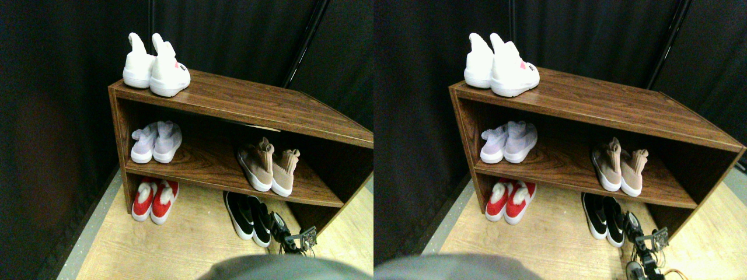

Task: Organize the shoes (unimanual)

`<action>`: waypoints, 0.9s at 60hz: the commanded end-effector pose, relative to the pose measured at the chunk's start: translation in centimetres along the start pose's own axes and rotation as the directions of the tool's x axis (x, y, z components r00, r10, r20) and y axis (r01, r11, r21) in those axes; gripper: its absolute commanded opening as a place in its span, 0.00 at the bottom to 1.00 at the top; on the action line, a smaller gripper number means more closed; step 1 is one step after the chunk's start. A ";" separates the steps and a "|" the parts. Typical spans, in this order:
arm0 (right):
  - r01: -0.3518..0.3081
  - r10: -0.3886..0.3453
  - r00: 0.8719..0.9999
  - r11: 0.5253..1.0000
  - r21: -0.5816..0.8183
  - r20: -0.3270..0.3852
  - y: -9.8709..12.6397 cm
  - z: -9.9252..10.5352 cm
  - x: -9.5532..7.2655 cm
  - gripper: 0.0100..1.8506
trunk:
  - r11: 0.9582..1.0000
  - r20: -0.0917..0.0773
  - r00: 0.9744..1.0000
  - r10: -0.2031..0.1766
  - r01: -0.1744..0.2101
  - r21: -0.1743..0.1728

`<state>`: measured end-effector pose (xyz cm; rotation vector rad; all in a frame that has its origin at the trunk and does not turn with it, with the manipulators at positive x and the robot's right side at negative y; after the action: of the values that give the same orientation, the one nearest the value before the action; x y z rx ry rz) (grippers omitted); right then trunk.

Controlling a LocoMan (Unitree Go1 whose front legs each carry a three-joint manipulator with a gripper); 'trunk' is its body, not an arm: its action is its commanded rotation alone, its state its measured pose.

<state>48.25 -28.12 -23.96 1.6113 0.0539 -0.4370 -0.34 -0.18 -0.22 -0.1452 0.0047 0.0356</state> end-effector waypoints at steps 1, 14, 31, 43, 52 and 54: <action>-0.067 0.066 0.998 0.998 -0.023 -0.021 1.4 0.1 -0.2 0.03 | 1.000 -0.003 1.000 -0.004 0.004 0.000; -0.141 0.142 0.990 0.982 -0.124 0.001 4.1 1.0 -2.6 0.03 | 1.000 0.015 1.000 -0.024 0.024 0.005; -0.186 0.178 0.982 0.973 -0.138 -0.069 5.7 1.4 -6.9 0.03 | 0.999 0.036 0.999 -0.039 0.038 0.006; -0.235 0.213 0.969 0.950 -0.204 -0.125 6.1 1.4 -10.4 0.03 | 0.999 0.046 0.998 -0.044 0.044 0.008; -0.311 0.261 0.937 0.926 -0.213 -0.233 7.4 1.2 -13.4 0.03 | 0.999 0.052 0.997 -0.053 0.052 0.010; -0.320 0.264 0.932 0.921 -0.222 -0.247 7.5 1.2 -13.6 0.03 | 0.999 0.052 0.997 -0.053 0.052 0.010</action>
<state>38.12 -27.66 -14.73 1.3789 0.0451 -0.1490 0.19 -0.03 -0.25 -0.1341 -0.0340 -0.0082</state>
